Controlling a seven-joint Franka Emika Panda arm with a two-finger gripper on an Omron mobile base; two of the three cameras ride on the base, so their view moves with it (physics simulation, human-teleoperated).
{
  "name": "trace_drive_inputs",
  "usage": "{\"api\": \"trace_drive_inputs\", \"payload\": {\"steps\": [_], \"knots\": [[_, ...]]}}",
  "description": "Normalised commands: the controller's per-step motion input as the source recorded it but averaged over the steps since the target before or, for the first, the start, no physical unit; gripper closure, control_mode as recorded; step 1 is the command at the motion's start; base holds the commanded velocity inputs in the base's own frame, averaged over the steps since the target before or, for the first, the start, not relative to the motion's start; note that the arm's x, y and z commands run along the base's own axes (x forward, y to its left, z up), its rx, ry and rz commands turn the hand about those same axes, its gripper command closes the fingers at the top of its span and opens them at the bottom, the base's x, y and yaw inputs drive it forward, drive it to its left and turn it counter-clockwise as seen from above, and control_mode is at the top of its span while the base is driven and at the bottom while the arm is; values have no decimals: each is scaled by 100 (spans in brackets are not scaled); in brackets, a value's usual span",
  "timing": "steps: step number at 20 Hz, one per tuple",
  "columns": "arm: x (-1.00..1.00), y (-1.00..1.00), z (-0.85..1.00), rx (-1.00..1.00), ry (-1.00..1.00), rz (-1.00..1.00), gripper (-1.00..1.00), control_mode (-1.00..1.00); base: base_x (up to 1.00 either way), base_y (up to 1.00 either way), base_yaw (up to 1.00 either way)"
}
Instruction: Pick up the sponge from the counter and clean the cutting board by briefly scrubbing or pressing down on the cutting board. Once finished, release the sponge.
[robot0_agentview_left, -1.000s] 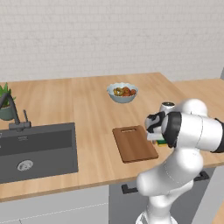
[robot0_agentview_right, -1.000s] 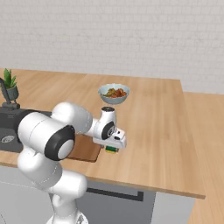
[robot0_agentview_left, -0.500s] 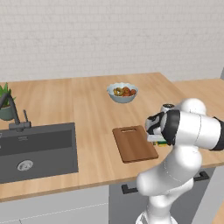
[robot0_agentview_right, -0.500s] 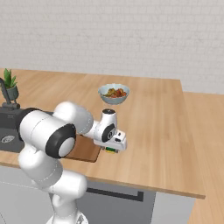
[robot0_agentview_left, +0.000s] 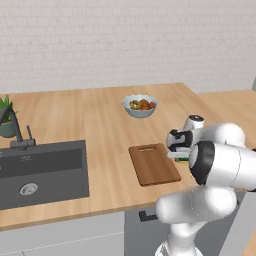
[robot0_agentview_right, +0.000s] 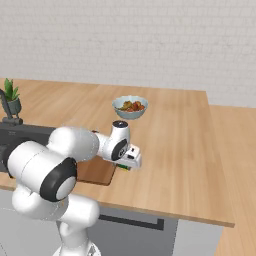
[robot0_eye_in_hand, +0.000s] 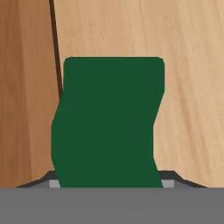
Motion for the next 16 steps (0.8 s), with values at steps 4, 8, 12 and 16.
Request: {"api": "trace_drive_inputs", "payload": {"steps": [4, 8, 12, 16], "knots": [[23, 100, 96, 0, -7, -16, 100, -100, 0, 0, 0], [39, 100, 48, -3, 1, -8, 100, -100, 0, 0, 0], [56, 94, 12, 0, 6, 0, 100, -100, 0, 0, 0], [82, 70, 2, 0, 4, 0, 100, -100, 0, 0, 0]]}}
